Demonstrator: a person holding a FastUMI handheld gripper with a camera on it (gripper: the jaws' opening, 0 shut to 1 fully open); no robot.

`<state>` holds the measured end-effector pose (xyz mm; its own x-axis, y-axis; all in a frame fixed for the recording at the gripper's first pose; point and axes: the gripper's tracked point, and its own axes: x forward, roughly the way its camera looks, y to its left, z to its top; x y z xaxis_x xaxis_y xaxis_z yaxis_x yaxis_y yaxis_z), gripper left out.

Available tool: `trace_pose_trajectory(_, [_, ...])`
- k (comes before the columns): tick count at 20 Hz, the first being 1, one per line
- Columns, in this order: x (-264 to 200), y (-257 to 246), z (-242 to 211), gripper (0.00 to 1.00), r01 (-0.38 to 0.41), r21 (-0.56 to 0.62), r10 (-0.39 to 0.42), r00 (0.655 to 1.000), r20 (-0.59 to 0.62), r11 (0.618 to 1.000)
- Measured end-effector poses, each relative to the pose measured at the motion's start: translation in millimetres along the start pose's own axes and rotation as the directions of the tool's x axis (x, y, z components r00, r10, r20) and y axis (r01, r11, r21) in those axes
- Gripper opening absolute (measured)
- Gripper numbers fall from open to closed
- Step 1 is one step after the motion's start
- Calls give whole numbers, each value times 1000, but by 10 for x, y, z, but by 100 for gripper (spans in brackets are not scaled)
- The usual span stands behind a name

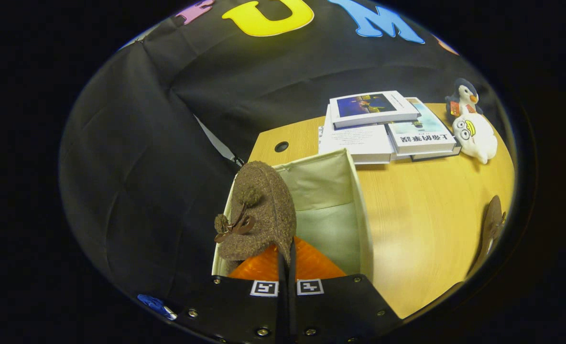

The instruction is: Open the storage box then place both shoes into the box .Put the left shoe in first, then the right shoe, with the right side of both shoes facing outward in a uniform manner.

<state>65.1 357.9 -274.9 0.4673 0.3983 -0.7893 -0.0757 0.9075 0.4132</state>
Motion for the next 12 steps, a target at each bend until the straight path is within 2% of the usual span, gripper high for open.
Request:
trace_pose_trajectory(5, [315, 11, -177, 0, 40, 35, -38, 998, -45, 999])
trace_pose_trajectory(8, [432, 92, -278, 1, 34, 41, -31, 997, -70, 999])
trace_pose_trajectory(11, [472, 228, -400, 17, -27, 3, 28, 994, -102, 1000])
trace_pose_trajectory(12, [452, 293, -428, 40, -63, -6, 62, 992, -110, 998])
